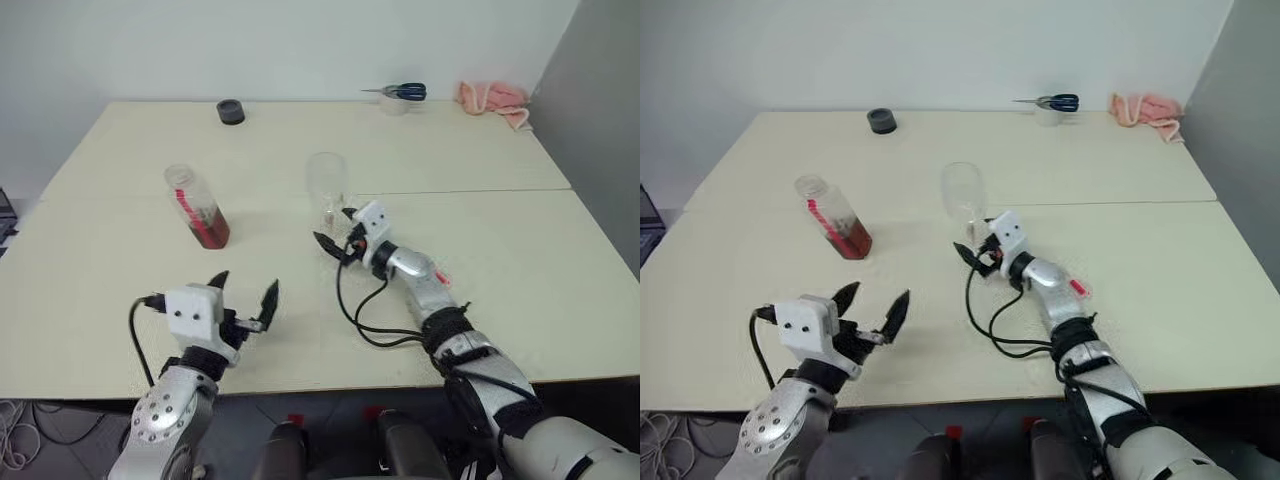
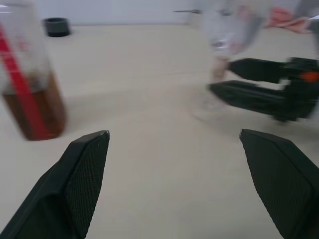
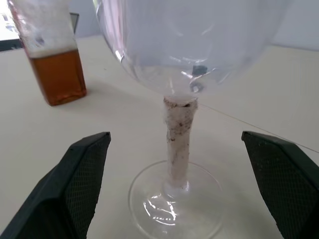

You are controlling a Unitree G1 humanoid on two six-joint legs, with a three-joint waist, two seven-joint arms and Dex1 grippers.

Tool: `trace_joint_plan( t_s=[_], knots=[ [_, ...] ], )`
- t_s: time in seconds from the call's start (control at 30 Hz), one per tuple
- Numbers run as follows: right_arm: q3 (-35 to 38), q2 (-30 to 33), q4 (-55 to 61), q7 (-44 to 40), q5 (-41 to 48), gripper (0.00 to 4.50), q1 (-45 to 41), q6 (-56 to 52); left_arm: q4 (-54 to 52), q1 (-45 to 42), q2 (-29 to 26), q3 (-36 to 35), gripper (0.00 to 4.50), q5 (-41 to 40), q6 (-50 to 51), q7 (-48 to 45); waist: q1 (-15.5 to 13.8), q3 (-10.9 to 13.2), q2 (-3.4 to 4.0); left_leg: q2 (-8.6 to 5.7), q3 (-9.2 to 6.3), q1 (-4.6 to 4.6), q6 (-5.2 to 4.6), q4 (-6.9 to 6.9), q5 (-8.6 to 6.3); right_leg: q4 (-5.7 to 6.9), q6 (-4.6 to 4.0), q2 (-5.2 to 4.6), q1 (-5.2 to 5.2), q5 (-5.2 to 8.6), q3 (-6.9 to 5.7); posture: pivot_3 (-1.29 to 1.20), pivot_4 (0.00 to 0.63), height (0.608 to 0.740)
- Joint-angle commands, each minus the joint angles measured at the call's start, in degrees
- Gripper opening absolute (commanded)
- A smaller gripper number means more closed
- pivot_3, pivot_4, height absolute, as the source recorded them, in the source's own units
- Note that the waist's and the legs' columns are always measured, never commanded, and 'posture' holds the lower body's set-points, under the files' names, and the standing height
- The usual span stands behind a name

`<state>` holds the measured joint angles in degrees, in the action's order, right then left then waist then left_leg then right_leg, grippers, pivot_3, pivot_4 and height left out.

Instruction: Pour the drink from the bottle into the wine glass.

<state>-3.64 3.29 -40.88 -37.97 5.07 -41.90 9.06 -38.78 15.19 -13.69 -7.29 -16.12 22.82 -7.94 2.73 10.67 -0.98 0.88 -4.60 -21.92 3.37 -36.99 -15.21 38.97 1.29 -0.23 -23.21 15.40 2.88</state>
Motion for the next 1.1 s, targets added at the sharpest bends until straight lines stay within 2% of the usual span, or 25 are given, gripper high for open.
trace_joint_plan(
  t_s=[0.03, 0.17, 0.23, 0.33, 0.4, 0.5, 0.8, 1.1],
  knots=[
    [-0.1, 7.3, 22.0, -7.3, 5.4, 4.49, 5.5, -12.8, 2.1, -1.6, 0.0, -5.2, 4.5, 0.1, -2.8, 1.0, -0.5, 0.0, 0.0, -0.04, -0.04, -0.02, 0.0, 0.01, 0.0, 0.0, 0.0, -0.06, 0.0, 0.0, -0.06, 0.0, 0.15, 0.74],
    [1.0, 18.2, 42.1, -13.2, 12.7, 4.49, 10.9, -28.8, 4.7, -3.4, -1.3, -10.4, 4.5, -1.6, -2.6, 0.3, -0.9, 0.0, 0.02, -0.04, -0.09, -0.05, 0.0, 0.01, 0.0, -0.01, 0.01, -0.07, -0.01, 0.01, -0.14, 0.0, 0.15, 0.74],
    [1.5, 25.2, 52.6, -18.5, 20.4, 4.49, 13.9, -38.4, 5.8, -4.8, -2.5, -12.3, 4.5, -2.8, -1.9, -0.6, -0.9, 0.0, 0.0, -0.04, -0.15, -0.03, 0.0, 0.01, 0.0, -0.01, 0.02, -0.06, 0.0, 0.01, -0.19, 0.0, 0.15, 0.74],
    [4.5, 30.6, 62.0, -21.7, 31.9, 4.49, 16.5, -47.8, 8.3, -7.3, -4.5, -13.5, 4.5, -3.0, -1.2, -1.5, -0.7, 0.0, -0.01, 0.02, -0.16, 0.02, 0.0, 0.02, 0.0, -0.02, 0.03, 0.04, 0.04, 0.03, -0.2, 0.0, 0.15, 0.74],
    [5.8, 31.3, 66.1, -20.4, 36.7, 4.49, 16.2, -51.0, 10.1, -9.3, -5.4, -13.9, 4.5, -3.1, -0.7, -2.0, -0.6, 0.0, -0.02, 0.03, -0.15, 0.02, 0.0, 0.02, 0.0, -0.02, 0.2, 0.07, 0.05, 0.13, -0.19, 0.0, 0.15, 0.74],
    [5.7, 30.5, 69.4, -16.9, 38.9, 4.49, 14.4, -52.8, 12.2, -12.0, -6.4, -14.7, 4.5, -4.0, 0.0, -2.7, -0.6, 0.0, -0.03, 0.05, -0.14, 0.03, -0.01, 0.0, 0.0, -0.02, 0.23, 0.1, 0.05, 0.15, -0.19, 0.0, 0.15, 0.74],
    [3.9, 26.0, 73.7, -4.6, 38.2, 4.49, 9.8, -54.6, 18.7, -18.0, -10.8, -15.9, 4.5, -5.5, 0.9, -6.2, -0.9, 0.0, -0.07, 0.02, -0.16, -0.03, 0.01, 0.01, 0.0, -0.04, 0.12, 0.05, 0.02, 0.09, -0.21, 0.0, 0.15, 0.74],
    [3.4, 24.9, 74.2, 0.4, 38.5, 4.49, 9.9, -55.0, 26.2, -23.3, -14.4, -15.7, 4.5, -6.6, 0.7, -10.7, -0.9, 0.0, -0.07, 0.02, -0.15, -0.03, 0.01, 0.02, 0.01, -0.04, 0.11, 0.04, 0.01, 0.08, -0.22, 0.0, 0.15, 0.74]
  ],
)
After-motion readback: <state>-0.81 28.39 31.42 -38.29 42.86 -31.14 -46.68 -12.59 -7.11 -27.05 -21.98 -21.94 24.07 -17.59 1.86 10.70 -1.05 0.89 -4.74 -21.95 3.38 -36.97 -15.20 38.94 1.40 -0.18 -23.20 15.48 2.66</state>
